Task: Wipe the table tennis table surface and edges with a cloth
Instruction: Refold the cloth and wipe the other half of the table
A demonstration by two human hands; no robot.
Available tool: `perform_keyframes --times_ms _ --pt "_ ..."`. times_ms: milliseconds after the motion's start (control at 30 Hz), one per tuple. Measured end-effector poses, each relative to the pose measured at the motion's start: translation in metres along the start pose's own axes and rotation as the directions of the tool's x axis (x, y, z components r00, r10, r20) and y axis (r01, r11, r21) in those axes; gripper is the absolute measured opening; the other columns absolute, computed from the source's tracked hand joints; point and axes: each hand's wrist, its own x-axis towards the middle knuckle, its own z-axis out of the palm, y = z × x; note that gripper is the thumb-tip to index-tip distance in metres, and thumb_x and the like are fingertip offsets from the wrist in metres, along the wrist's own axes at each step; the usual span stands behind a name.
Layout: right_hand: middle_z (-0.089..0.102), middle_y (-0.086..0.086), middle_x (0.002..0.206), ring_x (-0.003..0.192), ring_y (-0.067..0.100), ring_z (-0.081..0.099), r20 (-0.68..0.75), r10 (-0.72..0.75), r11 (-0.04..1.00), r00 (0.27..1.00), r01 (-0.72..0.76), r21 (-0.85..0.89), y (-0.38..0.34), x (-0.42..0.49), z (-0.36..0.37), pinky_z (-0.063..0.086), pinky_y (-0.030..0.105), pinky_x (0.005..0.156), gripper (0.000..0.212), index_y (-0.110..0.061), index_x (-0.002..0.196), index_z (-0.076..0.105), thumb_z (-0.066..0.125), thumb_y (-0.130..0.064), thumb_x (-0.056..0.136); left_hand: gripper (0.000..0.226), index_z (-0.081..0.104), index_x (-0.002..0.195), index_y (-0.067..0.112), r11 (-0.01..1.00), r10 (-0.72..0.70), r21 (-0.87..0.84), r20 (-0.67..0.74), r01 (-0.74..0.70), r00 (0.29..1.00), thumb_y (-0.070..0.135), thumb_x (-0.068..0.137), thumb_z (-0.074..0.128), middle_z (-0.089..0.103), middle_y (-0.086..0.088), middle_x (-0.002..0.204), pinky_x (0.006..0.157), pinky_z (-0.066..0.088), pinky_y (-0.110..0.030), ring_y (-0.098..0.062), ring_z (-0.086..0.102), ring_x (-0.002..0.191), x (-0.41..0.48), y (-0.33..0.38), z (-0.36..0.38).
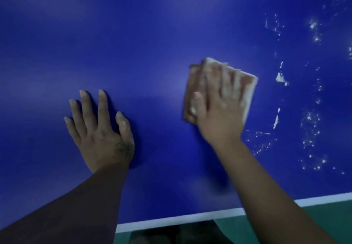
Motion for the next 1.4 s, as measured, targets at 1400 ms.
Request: perform_keyframes --times_ms 1400 --pt "0.022 0.002 0.179 0.167 0.031 0.013 -0.011 -0.14 0.99 0.99 0.139 -0.017 -0.033 -0.181 0.018 0.009 0.064 0.132 0.066 -0.032 0.171 0.024 0.035 -0.056 0.111 0.067 0.017 0.175 0.027 0.999 0.012 0.037 0.062 -0.014 0.998 0.05 0.113 0.022 0.005 -0.009 0.184 0.136 0.001 -0.06 -0.035 0.0 0.17 -0.002 -0.003 -0.003"
